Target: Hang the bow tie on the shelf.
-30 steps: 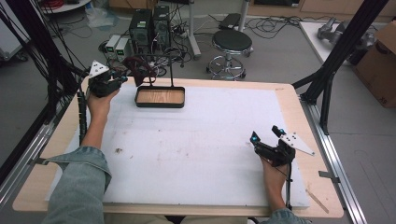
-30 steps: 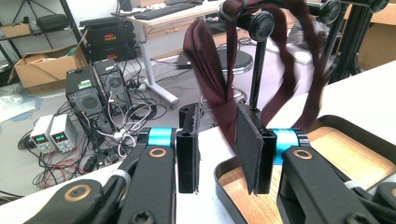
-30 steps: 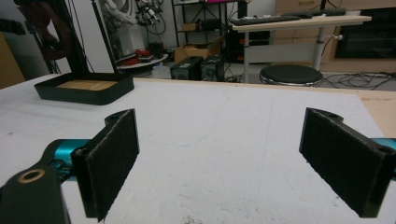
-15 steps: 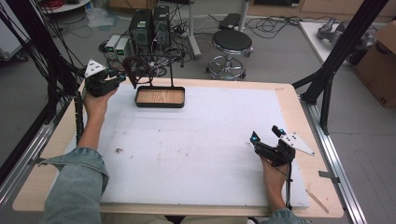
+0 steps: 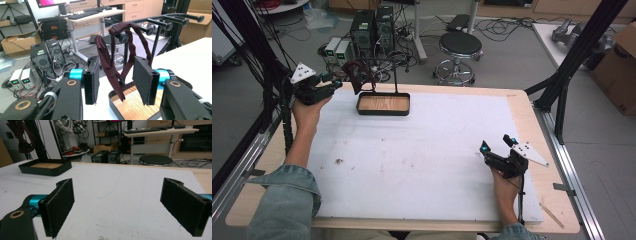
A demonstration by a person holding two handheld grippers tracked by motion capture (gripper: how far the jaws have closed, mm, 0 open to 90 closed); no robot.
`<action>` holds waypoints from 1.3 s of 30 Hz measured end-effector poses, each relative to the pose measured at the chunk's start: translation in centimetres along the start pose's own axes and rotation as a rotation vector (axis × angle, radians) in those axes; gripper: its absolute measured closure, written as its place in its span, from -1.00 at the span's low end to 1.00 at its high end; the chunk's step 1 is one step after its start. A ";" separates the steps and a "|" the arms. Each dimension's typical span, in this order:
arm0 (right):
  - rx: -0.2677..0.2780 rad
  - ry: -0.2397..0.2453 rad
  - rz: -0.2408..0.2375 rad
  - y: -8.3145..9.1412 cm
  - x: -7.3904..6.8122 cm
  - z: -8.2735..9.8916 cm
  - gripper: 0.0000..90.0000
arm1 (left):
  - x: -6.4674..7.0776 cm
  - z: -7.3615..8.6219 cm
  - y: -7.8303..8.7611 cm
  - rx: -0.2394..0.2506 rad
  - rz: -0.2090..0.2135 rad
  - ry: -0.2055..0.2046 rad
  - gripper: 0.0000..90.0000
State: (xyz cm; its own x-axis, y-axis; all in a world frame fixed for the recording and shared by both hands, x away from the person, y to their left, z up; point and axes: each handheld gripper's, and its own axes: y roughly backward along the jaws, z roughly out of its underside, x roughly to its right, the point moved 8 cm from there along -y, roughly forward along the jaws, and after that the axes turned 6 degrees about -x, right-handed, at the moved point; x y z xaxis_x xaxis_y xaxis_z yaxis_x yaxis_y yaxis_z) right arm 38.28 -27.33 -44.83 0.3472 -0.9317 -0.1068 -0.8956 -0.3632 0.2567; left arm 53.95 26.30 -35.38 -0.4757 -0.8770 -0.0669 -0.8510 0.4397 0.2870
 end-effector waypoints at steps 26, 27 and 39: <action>-0.001 0.004 -0.002 0.0 0.0 0.0 -0.75 | 4.1 1.8 5.0 0.033 0.055 -0.038 -0.27; -0.002 0.004 -0.002 0.0 0.0 0.0 -0.75 | 4.2 1.9 5.2 0.031 0.057 -0.037 -0.29; -0.003 0.007 0.001 0.0 0.0 0.0 -0.75 | 6.1 4.2 8.2 0.028 0.070 -0.046 -0.47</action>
State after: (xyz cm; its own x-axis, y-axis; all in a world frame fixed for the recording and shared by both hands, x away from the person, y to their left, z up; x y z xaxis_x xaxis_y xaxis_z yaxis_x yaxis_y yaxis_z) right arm 38.29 -27.32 -44.87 0.3480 -0.9321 -0.1000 -0.8951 -0.3621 0.2601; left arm 43.13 25.32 -37.41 -0.5439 -0.8341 -0.0919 -0.8206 0.5058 0.2659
